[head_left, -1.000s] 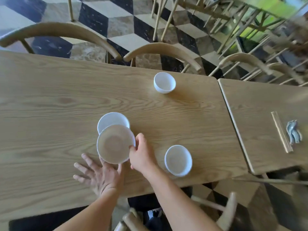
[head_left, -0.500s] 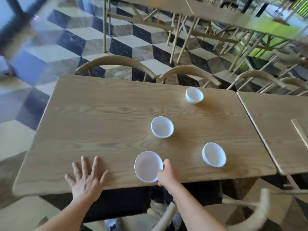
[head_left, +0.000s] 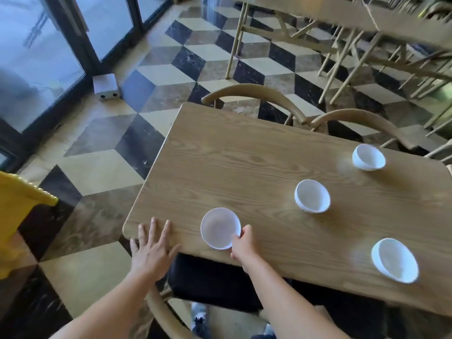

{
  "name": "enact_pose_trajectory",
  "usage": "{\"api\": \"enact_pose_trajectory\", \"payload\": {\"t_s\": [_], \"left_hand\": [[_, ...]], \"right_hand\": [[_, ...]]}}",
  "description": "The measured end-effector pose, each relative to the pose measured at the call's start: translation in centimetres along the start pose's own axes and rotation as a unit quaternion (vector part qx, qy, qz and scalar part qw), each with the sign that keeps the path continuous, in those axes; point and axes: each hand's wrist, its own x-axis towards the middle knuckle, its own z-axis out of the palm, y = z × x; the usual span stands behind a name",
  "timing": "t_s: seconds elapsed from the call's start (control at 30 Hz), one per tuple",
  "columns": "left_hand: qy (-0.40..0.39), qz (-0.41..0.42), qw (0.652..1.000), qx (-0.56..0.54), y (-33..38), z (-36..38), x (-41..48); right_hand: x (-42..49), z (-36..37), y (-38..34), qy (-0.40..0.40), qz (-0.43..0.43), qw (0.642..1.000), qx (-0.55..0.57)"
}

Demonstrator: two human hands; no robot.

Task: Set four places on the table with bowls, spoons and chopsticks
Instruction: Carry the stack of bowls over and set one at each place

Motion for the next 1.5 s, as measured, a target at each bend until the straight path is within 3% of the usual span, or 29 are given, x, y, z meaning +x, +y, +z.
{"api": "enact_pose_trajectory", "payload": {"t_s": [0.3, 0.47, 0.8, 1.03, 1.23, 1.3, 1.5], "left_hand": [[-0.004, -0.005, 1.0, -0.004, 1.7, -0.4, 0.5], [0.007, 0.049, 0.998, 0.03, 4.3, -1.3, 2.2], [-0.002, 0.069, 0.997, 0.035, 10.0, -4.1, 6.3], [0.033, 0.035, 0.999, 0.017, 11.6, -4.2, 11.2], [0.059, 0.027, 0.997, 0.042, 11.1, -3.5, 14.4], [0.068, 0.045, 0.996, 0.048, 11.0, -3.3, 14.6], [0.105, 0.049, 0.993, 0.034, 10.5, -2.8, 14.6]], "right_hand": [[0.4, -3.1, 0.8, 0.027, 0.035, 0.999, 0.018], [0.3, -5.2, 1.2, 0.028, 0.054, 0.997, 0.052], [3.3, -11.9, 1.4, 0.137, 0.066, 0.984, 0.094], [9.4, -16.0, 0.1, 0.251, 0.066, 0.946, 0.193], [13.5, -17.4, 0.3, 0.264, 0.119, 0.934, 0.208], [13.5, -16.8, -0.3, 0.248, 0.108, 0.945, 0.185], [12.1, -9.7, -5.3, 0.069, 0.01, 0.992, 0.107]]}}
